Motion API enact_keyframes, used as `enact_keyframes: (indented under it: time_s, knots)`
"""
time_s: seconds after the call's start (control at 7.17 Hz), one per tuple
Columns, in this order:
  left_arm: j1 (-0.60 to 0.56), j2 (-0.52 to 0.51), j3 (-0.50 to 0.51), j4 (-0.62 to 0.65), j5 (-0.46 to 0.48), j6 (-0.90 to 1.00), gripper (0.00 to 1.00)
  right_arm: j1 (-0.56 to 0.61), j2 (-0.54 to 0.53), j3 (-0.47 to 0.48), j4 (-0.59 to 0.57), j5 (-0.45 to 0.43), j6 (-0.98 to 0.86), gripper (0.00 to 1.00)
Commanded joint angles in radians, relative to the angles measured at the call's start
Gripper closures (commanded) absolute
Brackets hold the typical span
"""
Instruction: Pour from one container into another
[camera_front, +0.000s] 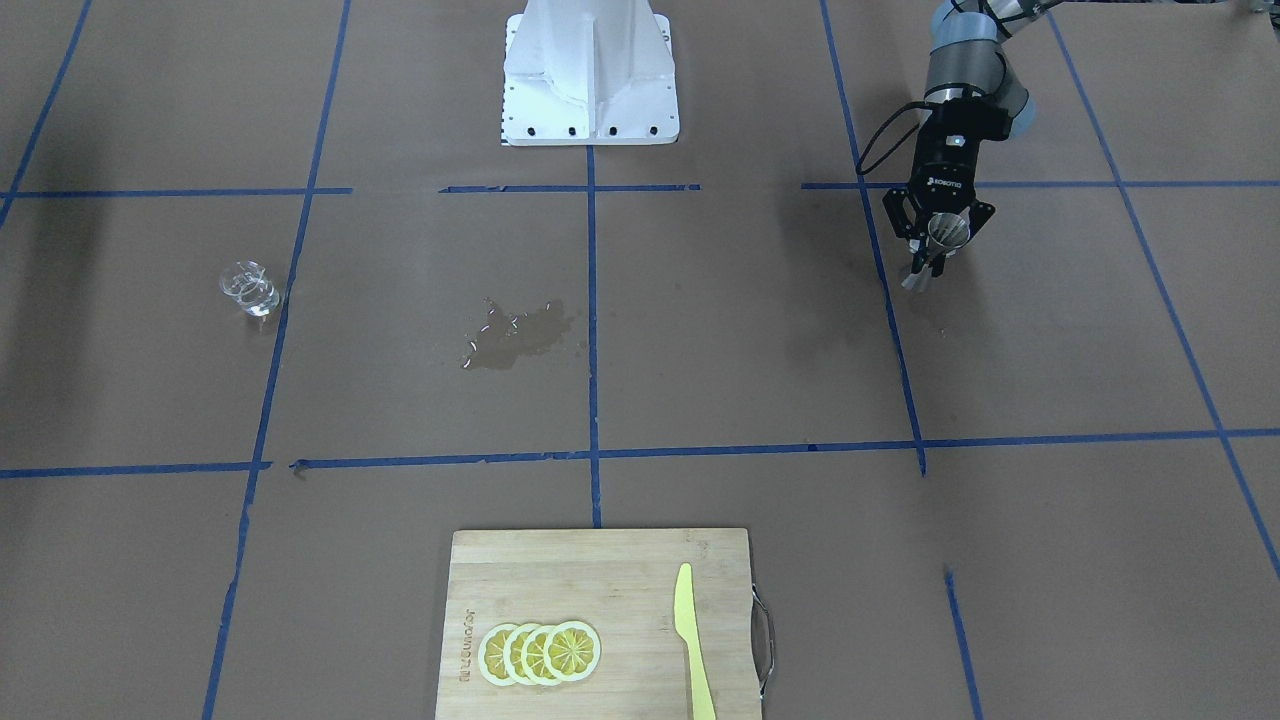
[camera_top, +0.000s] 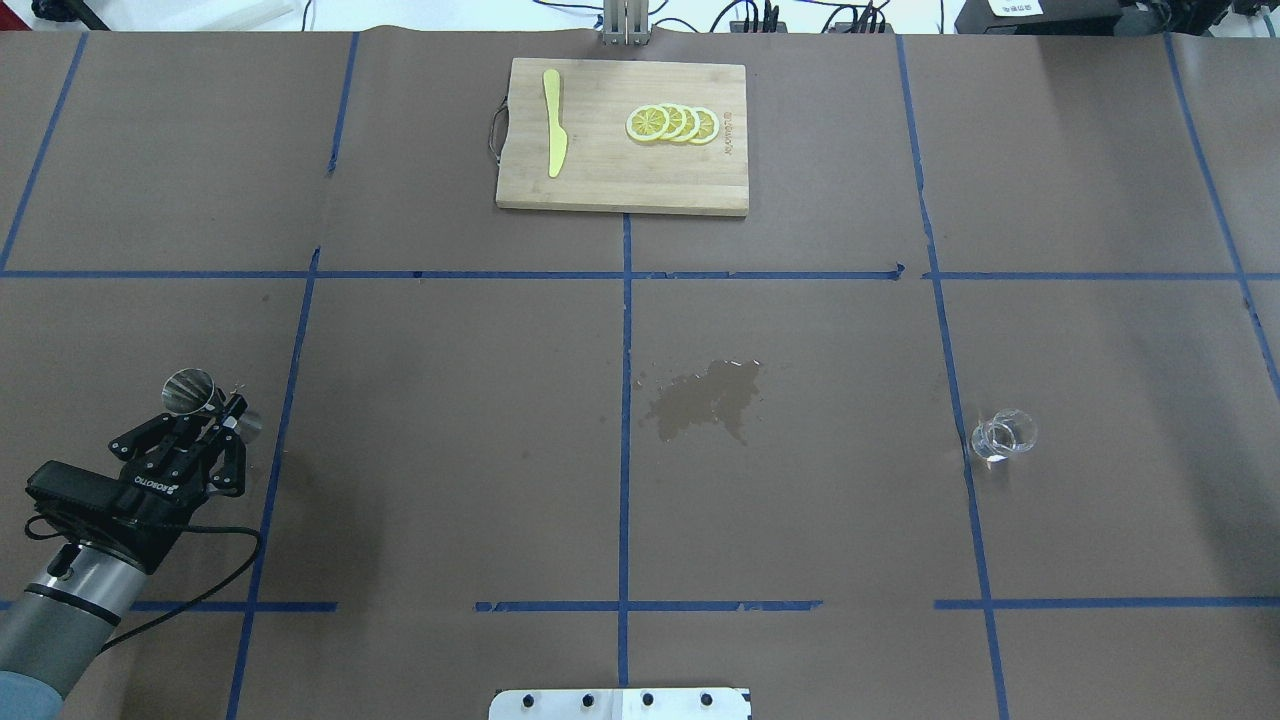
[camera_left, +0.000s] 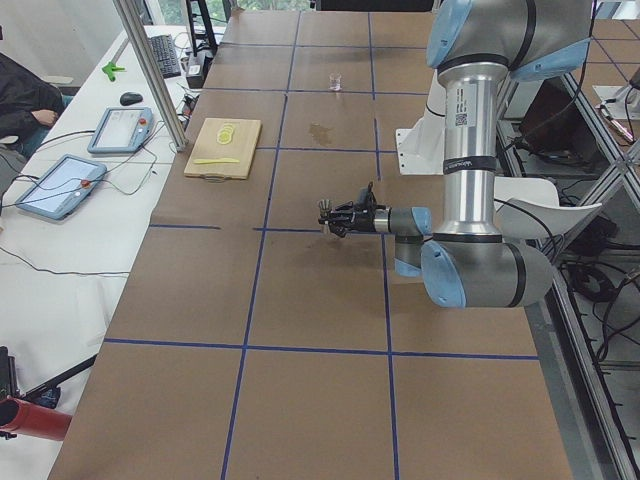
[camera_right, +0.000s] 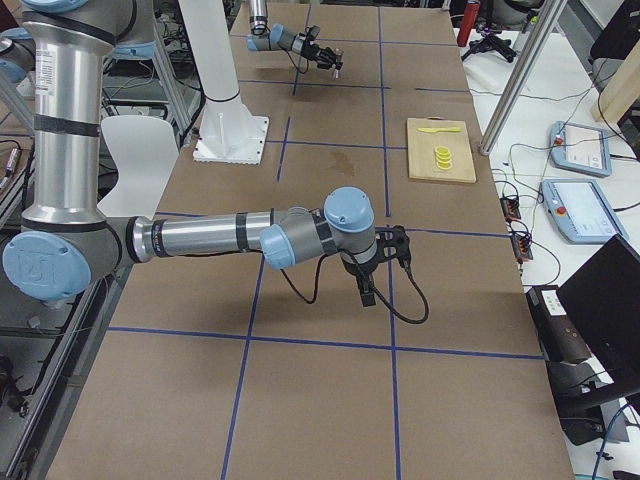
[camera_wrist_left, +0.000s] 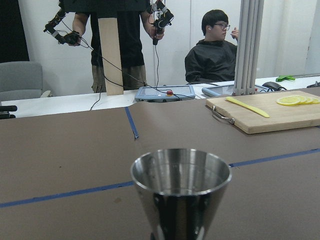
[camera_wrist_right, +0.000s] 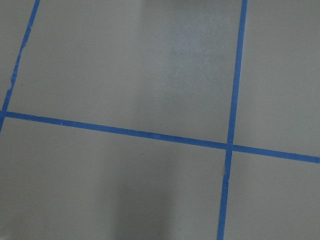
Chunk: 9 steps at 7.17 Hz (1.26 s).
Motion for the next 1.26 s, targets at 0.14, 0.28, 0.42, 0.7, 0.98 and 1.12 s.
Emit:
enact_keyframes:
  time_s: [0.14,0.28,0.42,0.7,0.98,1.12]
  knots:
    - [-0.01,-0.012,-0.051,-0.115,-0.109,0.173,1.0,0.0,0.011,0.008,0.0,0.0,0.01,0.0]
    - [-0.035,-0.018,-0.071,-0.115,-0.184,0.186,1.0,0.0,0.025,0.01,0.002,0.001,0.012,0.0]
    - [-0.093,-0.027,-0.076,-0.117,-0.329,0.195,1.0,-0.002,0.027,0.007,0.002,0.001,0.013,0.0]
    - [-0.273,-0.097,-0.087,-0.114,-0.665,0.415,1.0,-0.008,0.039,0.007,0.002,0.001,0.015,0.0]
    - [-0.378,-0.2,-0.078,-0.086,-0.894,0.529,1.0,-0.014,0.047,0.007,0.002,0.001,0.013,0.0]
    - [-0.417,-0.313,-0.076,0.001,-1.006,0.625,1.0,-0.02,0.048,0.007,0.002,0.001,0.015,0.0]
